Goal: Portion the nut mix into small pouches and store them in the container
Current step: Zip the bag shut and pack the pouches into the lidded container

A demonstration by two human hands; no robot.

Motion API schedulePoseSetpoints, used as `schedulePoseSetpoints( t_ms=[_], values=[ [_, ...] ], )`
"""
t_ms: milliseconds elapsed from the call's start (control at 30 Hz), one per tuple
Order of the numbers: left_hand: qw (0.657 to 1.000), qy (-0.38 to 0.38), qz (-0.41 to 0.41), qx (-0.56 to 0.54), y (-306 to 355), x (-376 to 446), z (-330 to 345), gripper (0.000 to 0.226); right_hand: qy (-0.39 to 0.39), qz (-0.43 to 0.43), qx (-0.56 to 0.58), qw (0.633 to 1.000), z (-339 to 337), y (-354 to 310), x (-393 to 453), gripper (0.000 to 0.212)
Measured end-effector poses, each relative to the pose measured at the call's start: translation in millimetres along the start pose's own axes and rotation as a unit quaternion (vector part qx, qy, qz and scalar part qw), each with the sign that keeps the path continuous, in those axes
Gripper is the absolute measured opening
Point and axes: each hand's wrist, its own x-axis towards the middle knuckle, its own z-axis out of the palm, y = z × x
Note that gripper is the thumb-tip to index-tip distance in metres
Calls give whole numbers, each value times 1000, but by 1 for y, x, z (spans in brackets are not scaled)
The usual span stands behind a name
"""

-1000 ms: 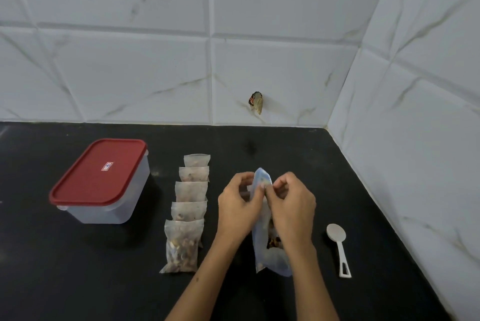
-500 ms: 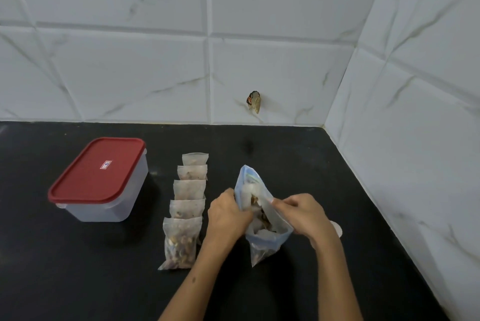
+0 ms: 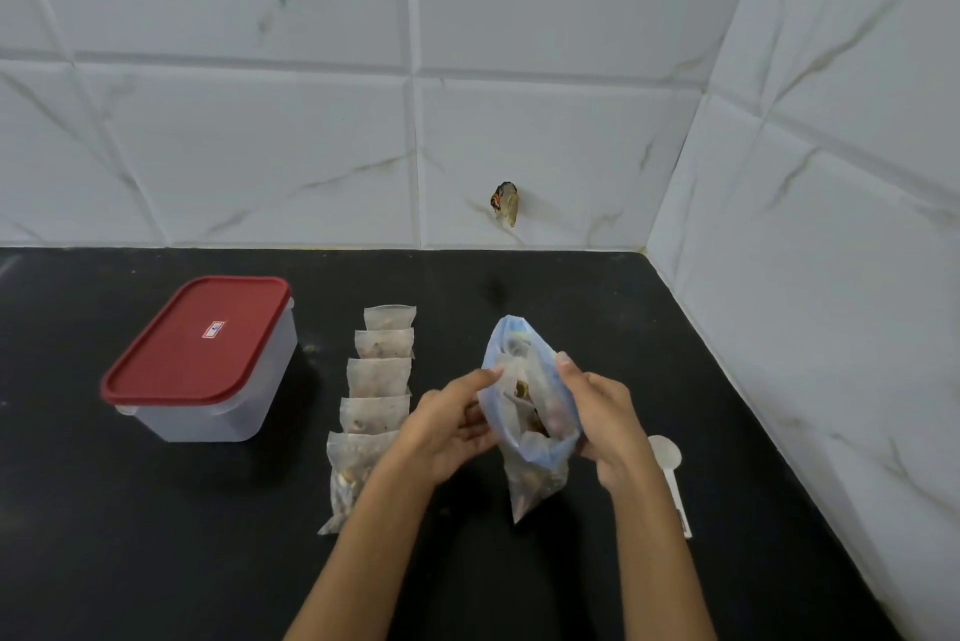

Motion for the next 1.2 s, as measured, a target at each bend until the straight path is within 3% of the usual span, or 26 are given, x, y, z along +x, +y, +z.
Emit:
schedulePoseSetpoints(
  t_ms=[100,200,333,433,533,667,867,967,1067,1200],
  values=[
    [990,-56,-31,-128,-4,1,-7,39,-51,36,113,992,-4,-2,-3,28],
    [980,-89,-20,-177,-3,2,-12,41,-110,48,183,976,-16,0,-2,23],
    [996,-70,-14,-51,1,-1,-12,45,-78,14,42,996,-23,2,1,20],
    [996,-25,-42,-75,-2,-2,-7,39,-45,4,-14,999,-25,4,0,14],
    [993,-18,-72,-92,-8,1,-6,35,-69,49,86,993,-22,7,-1,15],
    [992,-44,-112,-35,-15,-3,-4,34,-80,82,222,968,-17,10,2,17],
    [985,-87,-61,-133,-17,-7,-10,38,-117,93,317,937,-22,9,-3,17],
    [982,-98,-30,-159,-18,-8,-12,35,-140,67,277,948,-25,9,-8,26],
    [982,-118,-14,-148,-19,-10,-9,39,-87,31,181,979,-24,8,-13,34],
    [993,-50,5,-103,-19,-12,2,38,-55,20,168,984,-19,6,-19,34]
  ],
)
